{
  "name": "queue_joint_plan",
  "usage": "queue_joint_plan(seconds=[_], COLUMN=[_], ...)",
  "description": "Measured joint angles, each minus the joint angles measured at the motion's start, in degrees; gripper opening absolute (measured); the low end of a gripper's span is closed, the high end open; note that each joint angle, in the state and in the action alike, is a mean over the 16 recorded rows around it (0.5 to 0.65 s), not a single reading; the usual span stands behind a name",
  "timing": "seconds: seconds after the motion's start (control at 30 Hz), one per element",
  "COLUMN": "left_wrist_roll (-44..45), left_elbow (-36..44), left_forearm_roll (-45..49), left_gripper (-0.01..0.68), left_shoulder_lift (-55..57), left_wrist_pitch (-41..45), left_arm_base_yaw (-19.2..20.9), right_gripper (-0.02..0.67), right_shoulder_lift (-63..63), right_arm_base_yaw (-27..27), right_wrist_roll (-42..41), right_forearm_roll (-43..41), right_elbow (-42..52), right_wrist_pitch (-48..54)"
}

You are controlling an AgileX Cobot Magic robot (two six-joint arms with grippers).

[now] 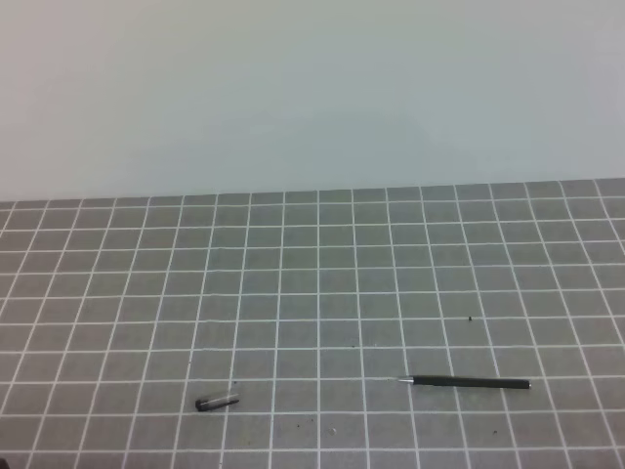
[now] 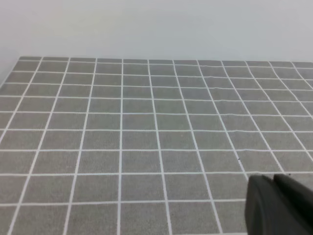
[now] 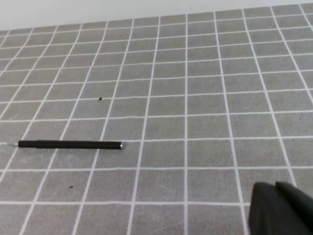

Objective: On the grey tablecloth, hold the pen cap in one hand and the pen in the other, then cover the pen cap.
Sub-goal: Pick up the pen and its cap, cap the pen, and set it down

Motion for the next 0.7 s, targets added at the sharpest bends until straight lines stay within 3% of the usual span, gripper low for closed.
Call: queue_joint_plan(seconds=[0.7], left_wrist_roll=[0.00], left_elbow=[0.00], left_forearm_roll=[0.00], left_gripper=[0.000], left_shoulder_lift=[0.00], left_wrist_pitch=[0.00], left_arm_base_yaw=[0.00], right_gripper=[0.008], right_shoulder_lift=[0.00], right_arm_base_yaw=[0.00], right_wrist_roll=[0.11], right_forearm_roll=[0.02], right_elbow=[0.03], right_wrist_pitch=[-0.04])
